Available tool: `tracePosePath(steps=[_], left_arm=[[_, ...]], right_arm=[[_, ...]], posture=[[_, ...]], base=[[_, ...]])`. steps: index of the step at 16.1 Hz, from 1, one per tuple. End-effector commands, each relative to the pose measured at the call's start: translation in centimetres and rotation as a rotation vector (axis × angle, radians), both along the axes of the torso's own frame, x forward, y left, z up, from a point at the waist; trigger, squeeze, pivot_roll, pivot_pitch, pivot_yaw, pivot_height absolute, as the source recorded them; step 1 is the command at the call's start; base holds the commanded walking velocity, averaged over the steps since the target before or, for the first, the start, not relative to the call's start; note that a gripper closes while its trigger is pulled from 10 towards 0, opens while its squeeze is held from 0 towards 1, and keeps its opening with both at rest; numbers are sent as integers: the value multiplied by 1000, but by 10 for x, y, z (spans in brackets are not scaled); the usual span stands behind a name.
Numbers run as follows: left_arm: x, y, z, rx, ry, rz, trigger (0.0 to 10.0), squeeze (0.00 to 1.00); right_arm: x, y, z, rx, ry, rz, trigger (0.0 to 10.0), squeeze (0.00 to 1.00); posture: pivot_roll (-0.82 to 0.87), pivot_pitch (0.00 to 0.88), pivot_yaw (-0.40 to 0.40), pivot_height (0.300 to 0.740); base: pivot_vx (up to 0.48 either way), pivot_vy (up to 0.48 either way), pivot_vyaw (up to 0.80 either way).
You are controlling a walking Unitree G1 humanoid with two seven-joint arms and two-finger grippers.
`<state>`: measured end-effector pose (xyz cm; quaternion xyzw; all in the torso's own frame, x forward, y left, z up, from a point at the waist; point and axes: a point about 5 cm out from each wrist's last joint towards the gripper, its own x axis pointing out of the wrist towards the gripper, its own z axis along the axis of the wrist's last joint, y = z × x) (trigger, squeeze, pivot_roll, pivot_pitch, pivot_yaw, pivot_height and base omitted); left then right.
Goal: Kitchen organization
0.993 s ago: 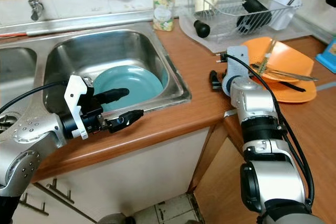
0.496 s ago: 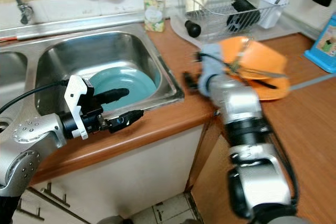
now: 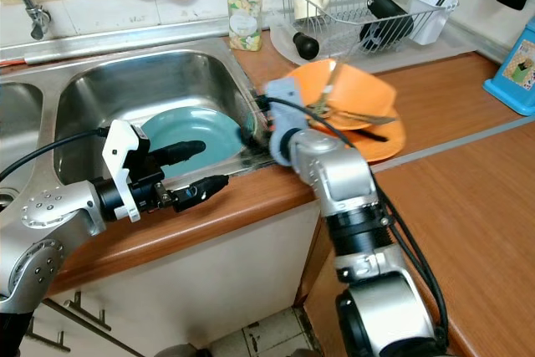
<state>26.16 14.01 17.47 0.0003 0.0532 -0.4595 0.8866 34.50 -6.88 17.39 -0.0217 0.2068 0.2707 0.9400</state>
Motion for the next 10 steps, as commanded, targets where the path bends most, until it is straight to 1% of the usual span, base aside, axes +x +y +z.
tracePosePath(steps=[1,3,4,5,6,7,8,9,10], left_arm=[[1,1,4,2,-18,9,10000,314],[3,0,4,1,-19,10,10000,314],[3,-1,4,0,-20,10,10000,318],[4,-1,4,-1,-20,10,10000,318],[4,-2,3,-2,-19,9,10000,314],[4,-2,3,-4,-19,9,10000,318],[4,-3,3,-4,-19,8,10000,318],[4,-3,3,-5,-18,7,10000,314],[4,-3,3,-6,-19,8,10000,314]], right_arm=[[-7,8,-8,23,42,59,10000,0],[-5,5,9,42,-60,75,10000,0],[-6,5,18,69,-99,86,10000,0],[-6,5,22,84,-112,91,10000,0],[-7,4,34,129,-139,99,10000,27],[-7,3,43,151,-170,106,10000,773],[-7,2,49,167,-187,105,10000,882],[-2,-3,70,220,-249,68,10000,1000],[2,-9,77,223,-264,27,10000,1000]], posture=[[-2,0,43,740],[-6,0,41,740],[-12,0,43,740],[-12,0,43,740],[-12,0,43,740],[-13,0,45,740],[-13,0,45,740],[-13,0,44,740],[-13,0,44,740]], base=[[0,0,0],[0,0,0],[0,0,0],[0,0,0],[0,0,0],[0,0,0],[0,0,0],[0,0,0],[0,0,0]])
